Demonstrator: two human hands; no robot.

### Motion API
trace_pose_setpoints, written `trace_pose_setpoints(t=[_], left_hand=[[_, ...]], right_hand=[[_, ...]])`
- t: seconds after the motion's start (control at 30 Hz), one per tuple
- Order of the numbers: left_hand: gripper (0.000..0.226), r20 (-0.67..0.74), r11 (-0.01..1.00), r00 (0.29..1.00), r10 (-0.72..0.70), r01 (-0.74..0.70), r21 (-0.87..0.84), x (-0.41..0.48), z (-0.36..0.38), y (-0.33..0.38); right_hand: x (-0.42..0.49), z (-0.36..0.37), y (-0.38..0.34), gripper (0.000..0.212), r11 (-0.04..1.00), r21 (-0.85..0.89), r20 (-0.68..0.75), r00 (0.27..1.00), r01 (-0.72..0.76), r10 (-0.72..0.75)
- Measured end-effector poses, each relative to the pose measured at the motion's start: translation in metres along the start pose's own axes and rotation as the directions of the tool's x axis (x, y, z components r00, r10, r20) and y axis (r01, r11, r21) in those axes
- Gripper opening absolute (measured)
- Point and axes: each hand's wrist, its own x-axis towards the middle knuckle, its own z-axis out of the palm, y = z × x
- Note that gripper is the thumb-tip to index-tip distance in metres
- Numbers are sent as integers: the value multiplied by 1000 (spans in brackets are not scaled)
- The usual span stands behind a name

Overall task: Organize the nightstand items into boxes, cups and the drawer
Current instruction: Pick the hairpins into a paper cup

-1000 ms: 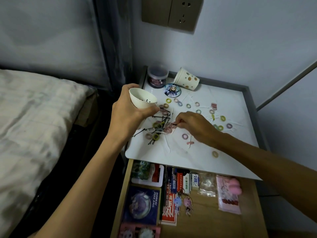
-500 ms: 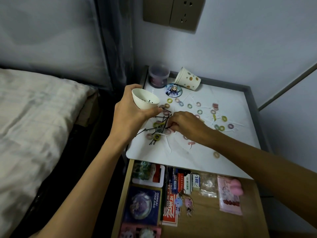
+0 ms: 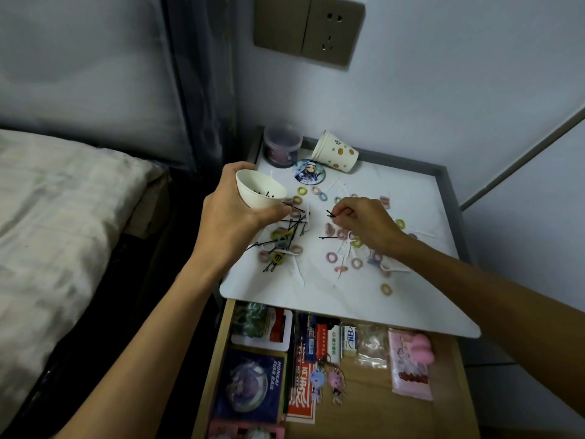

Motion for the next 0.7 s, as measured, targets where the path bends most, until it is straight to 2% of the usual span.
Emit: trace_pose_setpoints(t=[0.07, 0.2, 0.23, 0.3, 0.4, 0.7], left_hand=[[72, -3, 1000, 1000, 0, 0, -3, 1, 0, 0], [74, -6, 1000, 1000, -2, 2, 2, 1, 1, -1], [74, -4, 1000, 1000, -2, 2, 3, 1, 1, -1], [76, 4, 1000, 1000, 4, -4, 5, 1, 1, 0], [76, 7, 1000, 1000, 6, -6, 2, 1, 1, 0], [77, 17, 1000, 1000, 0, 0, -2, 0, 2, 0]], right_hand=[[2, -3, -1, 13, 1000, -20, -30, 999, 24, -24], [4, -7, 0, 14, 996, 53, -258, 963, -70, 82], [3, -7, 1, 14, 999, 28, -244, 969, -44, 50], [-4, -6, 2, 14, 994, -38, -89, 990, 104, -107], [-9, 1, 6, 12, 933, -208, 139, 953, 295, -270], [-3, 13, -3, 15, 907, -359, 152, 972, 223, -179]])
